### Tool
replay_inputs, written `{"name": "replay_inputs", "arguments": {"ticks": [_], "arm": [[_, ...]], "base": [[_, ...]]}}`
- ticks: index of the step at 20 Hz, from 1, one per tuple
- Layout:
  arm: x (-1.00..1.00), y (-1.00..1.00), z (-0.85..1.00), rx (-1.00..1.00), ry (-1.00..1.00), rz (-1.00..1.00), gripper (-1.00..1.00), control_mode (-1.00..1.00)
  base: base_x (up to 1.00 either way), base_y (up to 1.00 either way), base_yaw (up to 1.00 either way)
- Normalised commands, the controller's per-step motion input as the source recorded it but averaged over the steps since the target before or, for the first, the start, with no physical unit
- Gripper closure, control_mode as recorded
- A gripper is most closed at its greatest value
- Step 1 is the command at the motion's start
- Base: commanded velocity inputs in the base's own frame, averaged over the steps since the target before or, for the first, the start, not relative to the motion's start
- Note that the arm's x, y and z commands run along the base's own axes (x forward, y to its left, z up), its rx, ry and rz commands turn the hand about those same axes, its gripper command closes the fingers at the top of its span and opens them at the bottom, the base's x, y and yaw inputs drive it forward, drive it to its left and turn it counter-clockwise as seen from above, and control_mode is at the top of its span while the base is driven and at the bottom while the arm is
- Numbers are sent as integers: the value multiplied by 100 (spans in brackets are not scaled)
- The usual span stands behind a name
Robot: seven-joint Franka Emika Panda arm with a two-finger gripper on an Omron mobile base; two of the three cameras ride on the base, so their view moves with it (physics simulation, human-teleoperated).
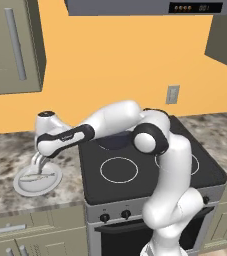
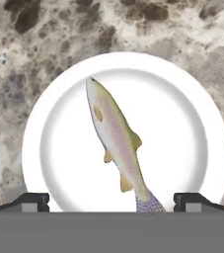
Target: Retrieve the frozen meat and place it in the pot on a burner. Then turn the burner on.
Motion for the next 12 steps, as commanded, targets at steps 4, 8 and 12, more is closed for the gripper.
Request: {"name": "replay_inputs", "arguments": {"ticks": [4, 8, 12], "arm": [[13, 10, -13, -4, 0, 0, -100, -100], [16, 11, -18, -3, 0, 0, -100, -100], [16, 2, -15, -6, 2, 0, -100, -100]], "base": [[0, 0, 0], [0, 0, 0], [0, 0, 0]]}}
